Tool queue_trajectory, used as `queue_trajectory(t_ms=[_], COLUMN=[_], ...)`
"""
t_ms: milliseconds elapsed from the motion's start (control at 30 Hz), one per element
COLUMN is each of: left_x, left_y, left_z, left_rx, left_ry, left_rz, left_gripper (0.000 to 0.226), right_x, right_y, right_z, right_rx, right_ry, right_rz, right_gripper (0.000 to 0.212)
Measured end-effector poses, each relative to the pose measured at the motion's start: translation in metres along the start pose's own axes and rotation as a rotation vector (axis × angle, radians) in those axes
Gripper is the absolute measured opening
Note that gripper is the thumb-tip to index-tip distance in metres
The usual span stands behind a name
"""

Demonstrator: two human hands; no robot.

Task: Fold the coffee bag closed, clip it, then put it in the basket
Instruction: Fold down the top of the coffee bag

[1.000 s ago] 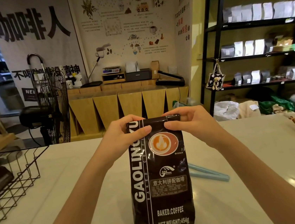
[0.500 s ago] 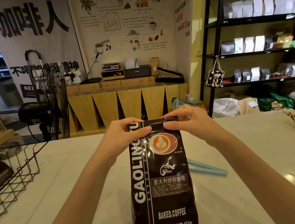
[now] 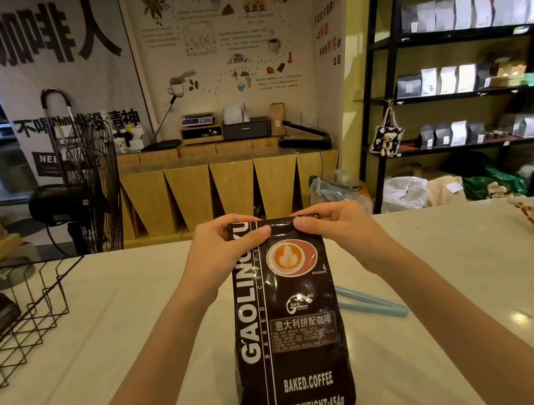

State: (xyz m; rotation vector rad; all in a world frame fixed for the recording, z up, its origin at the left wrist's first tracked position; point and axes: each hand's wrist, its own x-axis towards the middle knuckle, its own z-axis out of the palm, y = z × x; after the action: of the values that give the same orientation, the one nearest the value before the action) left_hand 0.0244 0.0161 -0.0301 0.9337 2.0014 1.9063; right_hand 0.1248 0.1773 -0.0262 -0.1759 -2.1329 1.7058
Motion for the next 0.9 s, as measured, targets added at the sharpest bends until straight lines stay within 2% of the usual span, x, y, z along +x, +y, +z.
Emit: queue_trajectory(t_ms=[200,500,667,767,900], left_x=[-0.002,-0.007,-0.008,-0.007,-0.007], left_y=[0.0,0.001,-0.001,-0.001,-0.002], left_z=[0.002,0.008,0.011,0.012,0.013], left_rx=[-0.047,-0.2,-0.2,-0.17,-0.146], left_ry=[0.007,-0.02,0.029,0.053,0.086], left_rz=[-0.034,-0.183,-0.163,-0.081,-0.05], left_gripper=[0.02,0.011,0.019,0.015,0.014], right_x=[-0.002,0.003,0.002,0.001,0.003], right_y=[-0.002,0.005,0.008,0.009,0.016], right_z=[-0.002,0.005,0.006,0.003,-0.011], right_rx=[-0.026,-0.003,0.001,-0.022,0.023], right_ry=[-0.047,0.04,0.071,-0.002,-0.063], right_rz=[0.013,-0.058,-0.078,-0.066,0.088], right_gripper=[0.01,0.01,0.011,0.011,0.03])
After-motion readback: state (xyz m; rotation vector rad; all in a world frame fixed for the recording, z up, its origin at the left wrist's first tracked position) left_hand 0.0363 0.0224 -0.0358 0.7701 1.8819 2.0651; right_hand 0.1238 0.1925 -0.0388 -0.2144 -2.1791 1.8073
